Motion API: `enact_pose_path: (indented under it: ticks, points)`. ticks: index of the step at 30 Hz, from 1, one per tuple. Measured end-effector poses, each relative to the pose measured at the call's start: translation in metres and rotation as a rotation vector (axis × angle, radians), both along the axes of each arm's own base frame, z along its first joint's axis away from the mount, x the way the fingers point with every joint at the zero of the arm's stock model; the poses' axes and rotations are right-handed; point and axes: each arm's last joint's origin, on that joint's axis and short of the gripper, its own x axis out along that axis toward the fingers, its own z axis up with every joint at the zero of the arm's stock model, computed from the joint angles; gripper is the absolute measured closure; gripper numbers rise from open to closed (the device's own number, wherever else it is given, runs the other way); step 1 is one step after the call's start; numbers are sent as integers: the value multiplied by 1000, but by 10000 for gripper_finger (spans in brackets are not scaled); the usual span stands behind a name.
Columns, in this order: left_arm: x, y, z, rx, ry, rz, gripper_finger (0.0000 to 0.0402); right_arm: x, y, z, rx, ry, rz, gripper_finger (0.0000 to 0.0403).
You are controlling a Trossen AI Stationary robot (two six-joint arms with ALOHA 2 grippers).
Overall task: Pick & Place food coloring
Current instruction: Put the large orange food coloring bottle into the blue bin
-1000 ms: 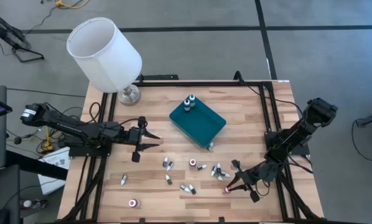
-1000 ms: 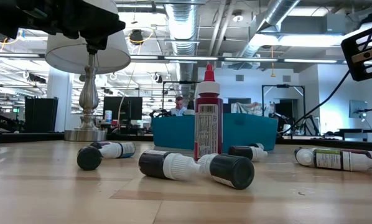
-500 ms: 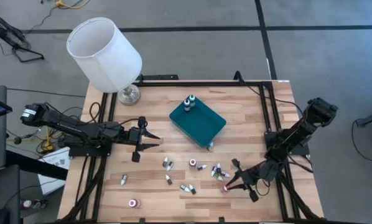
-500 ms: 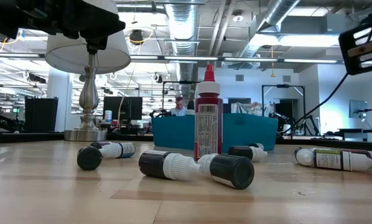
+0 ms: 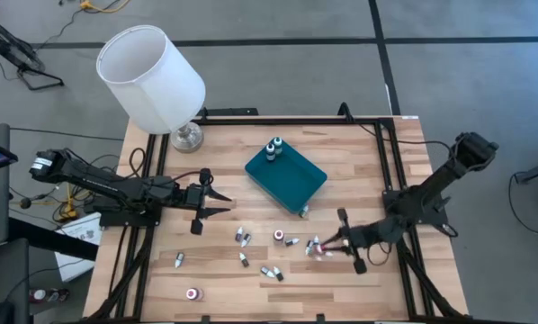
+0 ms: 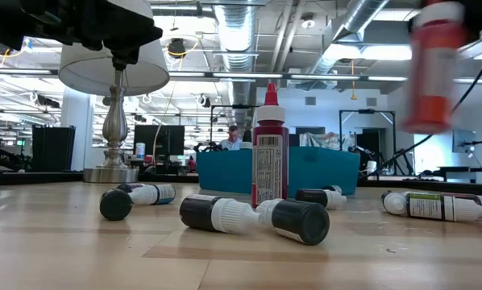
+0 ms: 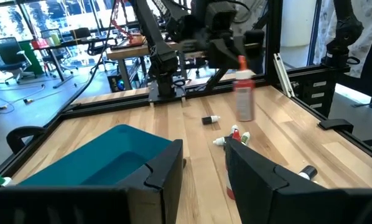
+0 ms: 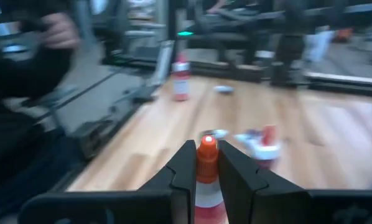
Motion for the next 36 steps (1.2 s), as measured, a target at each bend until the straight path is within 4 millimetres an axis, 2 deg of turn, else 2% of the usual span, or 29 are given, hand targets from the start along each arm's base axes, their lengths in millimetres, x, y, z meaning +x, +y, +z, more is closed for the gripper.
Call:
enact_pose_path:
  ticks: [14,19,27,36]
  points:
    - [0,1,0,14,-2,44,285,17,-78,31,18,-130,-387,359]
    - [0,2,0,16,-2,78,285,24,-109,31,15,-129,-502,359]
    - [0,4,0,18,-3,123,285,35,-154,20,6,-99,-606,359]
    - [0,6,0,33,-5,195,285,62,-202,20,4,-45,-605,359]
